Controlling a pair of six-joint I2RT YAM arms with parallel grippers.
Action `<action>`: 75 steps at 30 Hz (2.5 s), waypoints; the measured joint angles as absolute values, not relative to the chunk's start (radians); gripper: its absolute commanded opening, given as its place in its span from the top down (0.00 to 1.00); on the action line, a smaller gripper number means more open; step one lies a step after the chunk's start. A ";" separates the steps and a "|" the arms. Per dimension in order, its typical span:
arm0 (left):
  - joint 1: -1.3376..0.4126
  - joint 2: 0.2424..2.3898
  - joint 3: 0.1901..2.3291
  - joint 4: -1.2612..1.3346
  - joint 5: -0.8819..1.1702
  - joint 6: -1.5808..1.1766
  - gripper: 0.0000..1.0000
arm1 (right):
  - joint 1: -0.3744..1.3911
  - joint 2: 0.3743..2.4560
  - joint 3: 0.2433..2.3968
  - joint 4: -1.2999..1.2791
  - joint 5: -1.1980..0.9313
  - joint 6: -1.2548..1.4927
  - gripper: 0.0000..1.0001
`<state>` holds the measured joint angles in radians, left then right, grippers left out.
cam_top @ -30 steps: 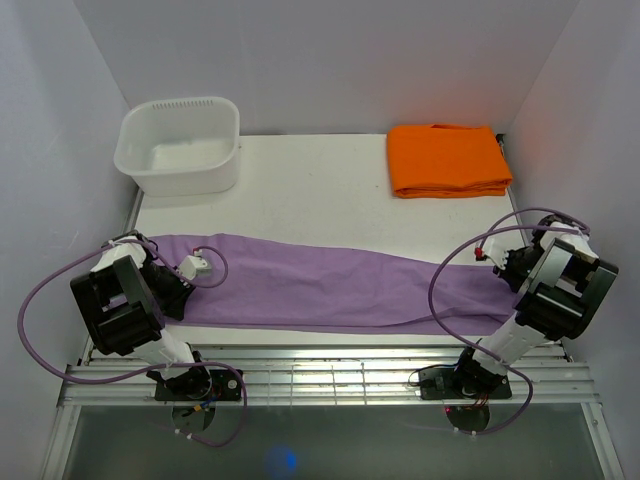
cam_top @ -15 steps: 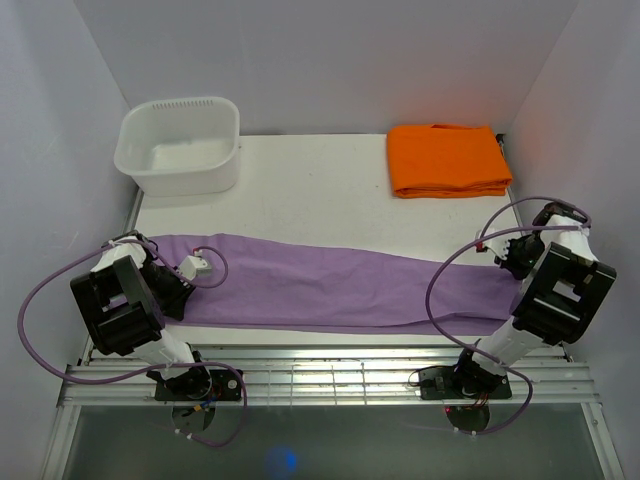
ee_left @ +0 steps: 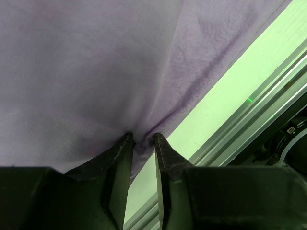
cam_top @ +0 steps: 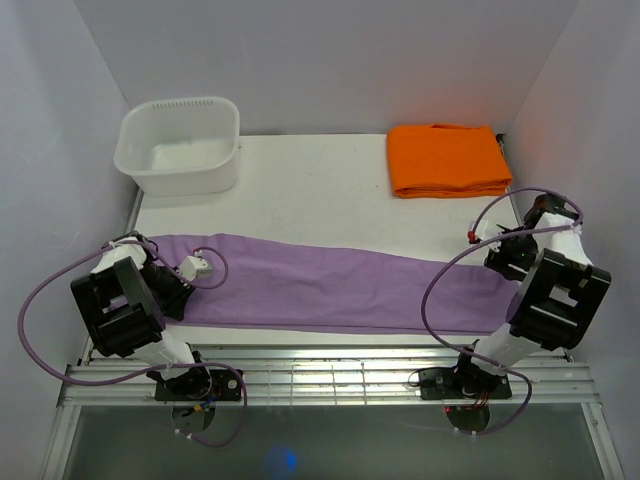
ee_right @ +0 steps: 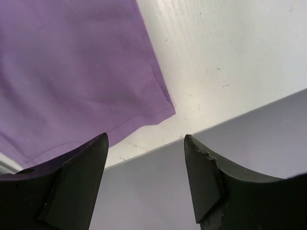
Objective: Fold and stack the trousers
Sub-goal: Fold the trousers
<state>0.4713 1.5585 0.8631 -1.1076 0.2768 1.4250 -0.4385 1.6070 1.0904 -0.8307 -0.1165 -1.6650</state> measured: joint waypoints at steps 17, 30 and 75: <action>0.546 1.544 1.255 -1.294 0.503 1.288 0.37 | -0.419 1.508 0.825 -0.928 -0.194 -1.471 0.35; 0.517 1.551 1.248 -1.176 0.689 1.011 0.33 | -0.489 1.539 0.845 -0.796 -0.030 -1.427 0.31; 0.134 1.143 0.390 -0.057 0.616 1.151 1.00 | 0.714 2.163 1.661 -0.053 -0.789 -0.092 0.31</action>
